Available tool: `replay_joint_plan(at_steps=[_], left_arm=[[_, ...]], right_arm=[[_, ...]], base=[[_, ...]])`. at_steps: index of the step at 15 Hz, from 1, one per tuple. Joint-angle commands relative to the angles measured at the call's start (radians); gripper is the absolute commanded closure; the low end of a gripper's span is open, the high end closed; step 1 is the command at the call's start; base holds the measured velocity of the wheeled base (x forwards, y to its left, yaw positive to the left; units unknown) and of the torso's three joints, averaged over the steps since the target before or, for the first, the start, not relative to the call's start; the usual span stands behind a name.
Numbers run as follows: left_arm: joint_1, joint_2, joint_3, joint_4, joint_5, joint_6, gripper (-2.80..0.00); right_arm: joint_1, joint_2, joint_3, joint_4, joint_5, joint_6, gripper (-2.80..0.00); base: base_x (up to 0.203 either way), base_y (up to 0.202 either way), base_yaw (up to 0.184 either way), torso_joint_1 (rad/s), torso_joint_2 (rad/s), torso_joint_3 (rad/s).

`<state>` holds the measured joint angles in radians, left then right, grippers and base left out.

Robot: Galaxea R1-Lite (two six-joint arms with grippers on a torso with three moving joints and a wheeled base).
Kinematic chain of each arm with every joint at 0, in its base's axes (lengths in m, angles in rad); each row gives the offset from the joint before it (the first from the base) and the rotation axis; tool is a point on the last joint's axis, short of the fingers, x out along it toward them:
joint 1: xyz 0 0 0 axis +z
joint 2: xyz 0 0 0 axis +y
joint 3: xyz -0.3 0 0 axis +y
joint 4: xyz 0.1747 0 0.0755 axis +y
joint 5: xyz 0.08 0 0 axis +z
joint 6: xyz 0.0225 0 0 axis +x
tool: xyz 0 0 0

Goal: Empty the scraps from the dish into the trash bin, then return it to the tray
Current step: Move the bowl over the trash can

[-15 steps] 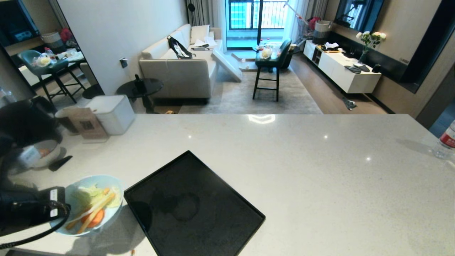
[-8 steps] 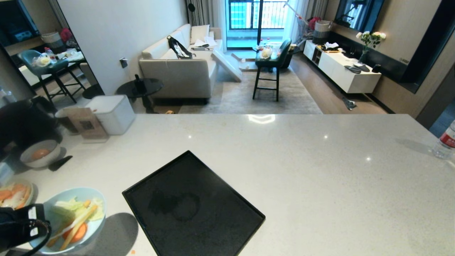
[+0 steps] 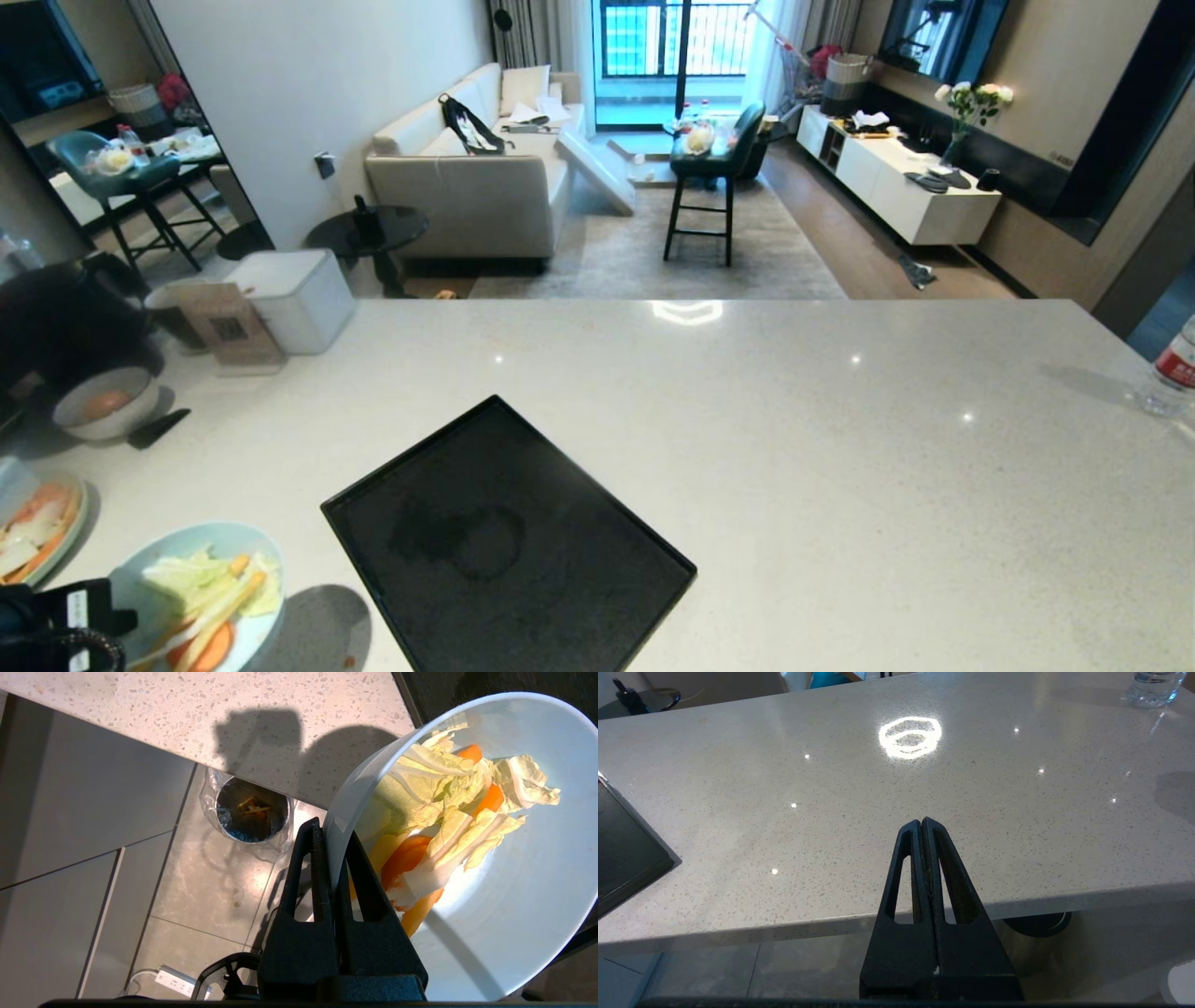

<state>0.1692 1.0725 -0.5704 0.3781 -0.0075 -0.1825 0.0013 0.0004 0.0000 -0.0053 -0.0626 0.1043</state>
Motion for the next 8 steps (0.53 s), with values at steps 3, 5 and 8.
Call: replay_joint_plan(at_steps=[3, 5, 8], left_arm=[[-0.005, -0.015, 0.004, 0.001, 0.000, 0.008, 0.00], [-0.004, -0.014, 0.006, 0.001, 0.003, 0.008, 0.00], [0.000, -0.009, 0.004, 0.001, 0.008, 0.008, 0.00]], right_arm=[[0.000, 0.000, 0.000, -0.001, 0.000, 0.002, 0.00], [0.000, 0.000, 0.000, -0.001, 0.001, 0.002, 0.00], [0.000, 0.000, 0.000, -0.001, 0.000, 0.001, 0.00]], base=[[0.000, 0.000, 0.000, 0.000, 0.00, 0.000], [0.000, 0.000, 0.000, 0.000, 0.00, 0.000], [0.000, 0.000, 0.000, 0.000, 0.00, 0.000]])
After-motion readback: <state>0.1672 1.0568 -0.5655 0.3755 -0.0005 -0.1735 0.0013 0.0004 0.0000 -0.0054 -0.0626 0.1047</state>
